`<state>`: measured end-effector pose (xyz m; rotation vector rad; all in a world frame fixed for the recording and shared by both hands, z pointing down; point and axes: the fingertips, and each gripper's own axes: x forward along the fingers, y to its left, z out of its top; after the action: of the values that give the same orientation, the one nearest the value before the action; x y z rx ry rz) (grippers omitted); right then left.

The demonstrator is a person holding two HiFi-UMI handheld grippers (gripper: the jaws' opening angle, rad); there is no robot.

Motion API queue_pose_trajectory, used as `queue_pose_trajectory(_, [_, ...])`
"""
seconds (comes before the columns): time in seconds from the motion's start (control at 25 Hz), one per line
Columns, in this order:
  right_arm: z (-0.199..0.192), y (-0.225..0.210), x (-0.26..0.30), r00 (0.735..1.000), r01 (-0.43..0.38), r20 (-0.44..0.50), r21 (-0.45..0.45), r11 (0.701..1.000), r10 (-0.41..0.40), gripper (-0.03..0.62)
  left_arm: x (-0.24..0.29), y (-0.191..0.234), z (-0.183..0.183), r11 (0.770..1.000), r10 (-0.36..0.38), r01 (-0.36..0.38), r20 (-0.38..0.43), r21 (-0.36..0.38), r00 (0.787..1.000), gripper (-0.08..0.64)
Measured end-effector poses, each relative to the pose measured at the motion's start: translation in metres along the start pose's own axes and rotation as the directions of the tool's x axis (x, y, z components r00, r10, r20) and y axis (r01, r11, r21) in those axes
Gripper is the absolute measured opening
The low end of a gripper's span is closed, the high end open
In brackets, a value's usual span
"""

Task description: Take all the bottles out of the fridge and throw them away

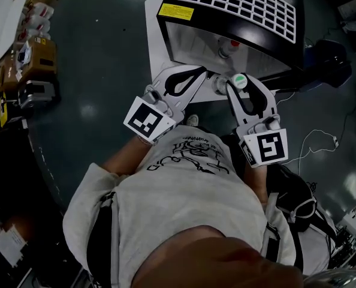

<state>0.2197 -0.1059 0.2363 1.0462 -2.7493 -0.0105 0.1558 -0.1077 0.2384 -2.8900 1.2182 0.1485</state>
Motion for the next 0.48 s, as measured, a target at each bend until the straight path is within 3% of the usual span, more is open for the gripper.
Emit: queue_pose_trajectory(0.48, [0.007, 0.02, 0.009, 0.996, -0.09, 0.001, -0.017, 0.996, 0.091, 0.152, -0.021, 0.005, 0.004, 0.997, 0.075, -0.075, 0.005, 0.003, 0.997, 0.009])
